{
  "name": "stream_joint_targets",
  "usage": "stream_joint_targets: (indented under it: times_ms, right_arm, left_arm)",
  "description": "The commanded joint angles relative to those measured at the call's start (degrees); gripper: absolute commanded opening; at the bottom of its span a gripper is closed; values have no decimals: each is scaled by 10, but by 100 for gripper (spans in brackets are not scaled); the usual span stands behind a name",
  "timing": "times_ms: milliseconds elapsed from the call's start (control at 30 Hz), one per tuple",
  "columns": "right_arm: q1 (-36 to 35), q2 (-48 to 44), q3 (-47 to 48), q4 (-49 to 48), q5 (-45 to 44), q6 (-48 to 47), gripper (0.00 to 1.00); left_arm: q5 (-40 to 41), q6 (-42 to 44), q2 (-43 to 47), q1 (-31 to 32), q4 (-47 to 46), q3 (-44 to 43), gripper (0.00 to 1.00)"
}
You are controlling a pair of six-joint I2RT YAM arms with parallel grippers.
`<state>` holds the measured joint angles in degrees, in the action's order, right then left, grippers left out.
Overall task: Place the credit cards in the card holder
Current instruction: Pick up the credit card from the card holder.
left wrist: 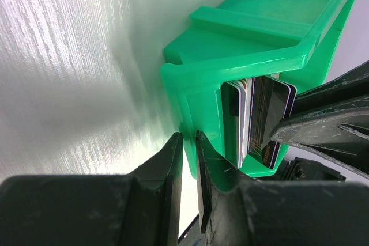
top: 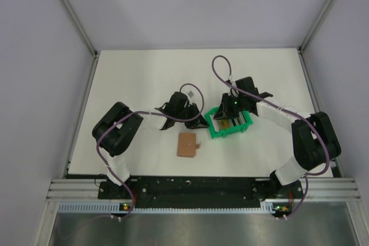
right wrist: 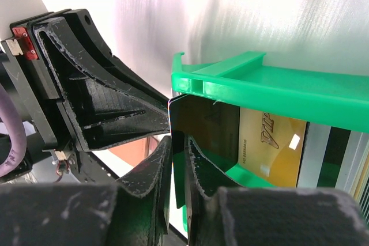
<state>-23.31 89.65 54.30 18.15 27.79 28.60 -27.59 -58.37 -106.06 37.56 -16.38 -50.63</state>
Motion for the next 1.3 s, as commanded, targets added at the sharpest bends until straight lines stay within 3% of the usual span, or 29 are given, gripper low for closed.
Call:
stream_joint_targets:
  times_ms: [0, 1267]
  right_arm:
    - [4, 9, -8, -33, 49, 14, 12]
    - [49, -14, -64, -114, 123, 104, 14]
  left_arm:
    - [2, 11, -9, 2, -10, -18, 18]
    - [-3, 12, -9, 2, -9, -18, 18]
